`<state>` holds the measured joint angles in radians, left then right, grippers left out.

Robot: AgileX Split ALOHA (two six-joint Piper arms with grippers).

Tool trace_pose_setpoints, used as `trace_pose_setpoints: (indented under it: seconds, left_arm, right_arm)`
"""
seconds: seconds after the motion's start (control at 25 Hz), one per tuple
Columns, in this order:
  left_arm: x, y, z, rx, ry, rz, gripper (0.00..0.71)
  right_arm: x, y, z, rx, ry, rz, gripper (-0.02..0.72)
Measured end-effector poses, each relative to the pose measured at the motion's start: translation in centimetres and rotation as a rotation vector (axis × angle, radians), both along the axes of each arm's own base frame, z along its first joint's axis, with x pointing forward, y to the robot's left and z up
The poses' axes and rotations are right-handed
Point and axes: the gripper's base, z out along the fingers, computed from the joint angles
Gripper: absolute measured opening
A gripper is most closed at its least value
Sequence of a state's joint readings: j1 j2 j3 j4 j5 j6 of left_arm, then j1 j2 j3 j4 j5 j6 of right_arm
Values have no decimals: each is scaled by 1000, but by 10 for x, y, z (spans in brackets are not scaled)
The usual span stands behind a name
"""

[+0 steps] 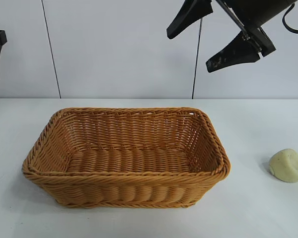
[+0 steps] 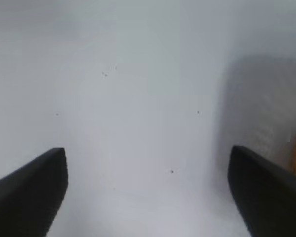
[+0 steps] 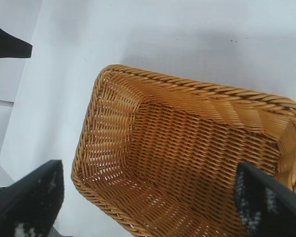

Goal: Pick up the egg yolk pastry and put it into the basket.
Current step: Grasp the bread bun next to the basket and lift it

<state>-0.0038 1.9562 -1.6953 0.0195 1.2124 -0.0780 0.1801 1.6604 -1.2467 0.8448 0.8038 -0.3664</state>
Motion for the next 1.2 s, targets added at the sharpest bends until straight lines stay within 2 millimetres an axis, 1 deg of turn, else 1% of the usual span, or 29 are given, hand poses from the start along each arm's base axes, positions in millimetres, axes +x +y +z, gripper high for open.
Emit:
trace_pose_setpoints:
  seconds: [0.12, 0.24, 0.36, 0.4, 0.52, 0.64, 0.76, 0.92, 0.96, 1.04, 1.08, 1.12, 1.2]
  left_arm:
    - [-9, 0, 5, 1, 0, -4, 683]
    - [-25, 0, 17, 2, -13, -10, 683]
    - [-49, 0, 31, 5, -28, -28, 683]
    - [-58, 0, 33, 6, -24, -30, 683]
    - [-90, 0, 41, 8, -27, -40, 683]
    - [-130, 0, 50, 10, -44, -48, 683]
    - [-171, 1, 50, 11, -53, -53, 683]
    - [-223, 1, 46, 12, -80, -54, 683]
    - [-223, 1, 46, 12, -80, -54, 683]
    - [-248, 1, 39, 12, -92, -54, 683]
    - [-273, 1, 35, 13, -126, -55, 683]
    - [-283, 1, 31, 7, -141, -55, 683]
    - [-303, -1, 27, -4, -226, -54, 683]
  right_arm:
    - [0, 0, 0, 0, 0, 0, 642]
    - [0, 0, 0, 0, 0, 0, 642]
    - [0, 0, 0, 0, 0, 0, 642]
    - [0, 0, 0, 0, 0, 0, 642]
    - [0, 0, 0, 0, 0, 0, 642]
    - [0, 0, 0, 0, 0, 0, 642]
    - [0, 0, 0, 0, 0, 0, 642]
    - [0, 0, 0, 0, 0, 0, 642]
    - [0, 0, 0, 0, 0, 0, 642]
    - [0, 0, 0, 0, 0, 0, 642]
    - [0, 0, 0, 0, 0, 0, 642]
    - [0, 0, 0, 0, 0, 0, 642]
    - [0, 0, 0, 0, 0, 0, 642]
